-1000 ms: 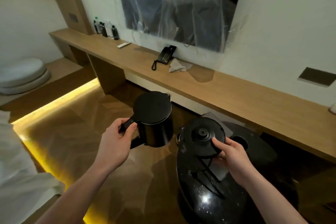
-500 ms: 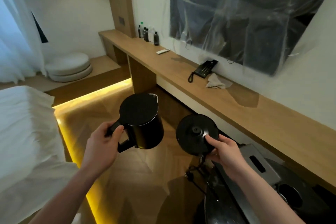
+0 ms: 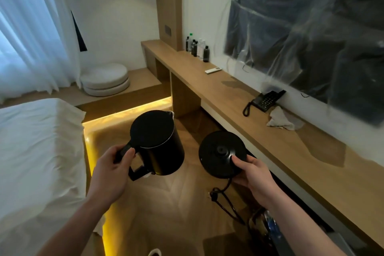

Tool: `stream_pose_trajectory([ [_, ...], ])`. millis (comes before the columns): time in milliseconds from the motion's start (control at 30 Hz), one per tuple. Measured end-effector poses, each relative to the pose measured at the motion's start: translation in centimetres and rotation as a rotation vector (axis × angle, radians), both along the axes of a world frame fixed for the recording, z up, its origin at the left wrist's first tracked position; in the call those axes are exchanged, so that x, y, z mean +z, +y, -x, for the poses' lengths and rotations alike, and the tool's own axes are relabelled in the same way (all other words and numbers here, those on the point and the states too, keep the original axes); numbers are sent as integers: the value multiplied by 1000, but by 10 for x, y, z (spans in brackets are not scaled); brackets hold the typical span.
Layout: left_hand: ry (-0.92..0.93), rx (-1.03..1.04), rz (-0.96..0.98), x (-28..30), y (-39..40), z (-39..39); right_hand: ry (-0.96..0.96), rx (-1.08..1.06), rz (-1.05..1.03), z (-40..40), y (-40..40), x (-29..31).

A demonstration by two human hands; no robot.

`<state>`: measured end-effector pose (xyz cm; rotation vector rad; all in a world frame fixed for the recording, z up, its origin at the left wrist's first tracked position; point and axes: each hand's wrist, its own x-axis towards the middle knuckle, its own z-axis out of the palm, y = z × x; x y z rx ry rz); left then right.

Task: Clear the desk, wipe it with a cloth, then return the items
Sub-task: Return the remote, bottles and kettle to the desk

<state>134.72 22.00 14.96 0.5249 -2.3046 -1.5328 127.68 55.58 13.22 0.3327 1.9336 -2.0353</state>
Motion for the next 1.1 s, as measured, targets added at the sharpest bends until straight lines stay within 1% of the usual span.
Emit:
stream_pose_trajectory([
  [233,13,-15,-7,-8,-56,101,-25,-55,-31,94,-57,-9],
  [567,-8,-88,-28,2,-162,271,-61,-224,27,227,-146,-15],
  [667,-7,-82,-41,2,-181,313,-56,-247,61,259,-167,-13],
  [833,-23,-86,-79,-6,-206,395,-55,-259,41,335,-191,-15],
  [933,-31,-87,-85,-13,-215,450,-52,-254,41,389,-202,-22],
  [1100,-61,-89,-78,-16,-224,548,-128,-230,93,492,-215,-37],
])
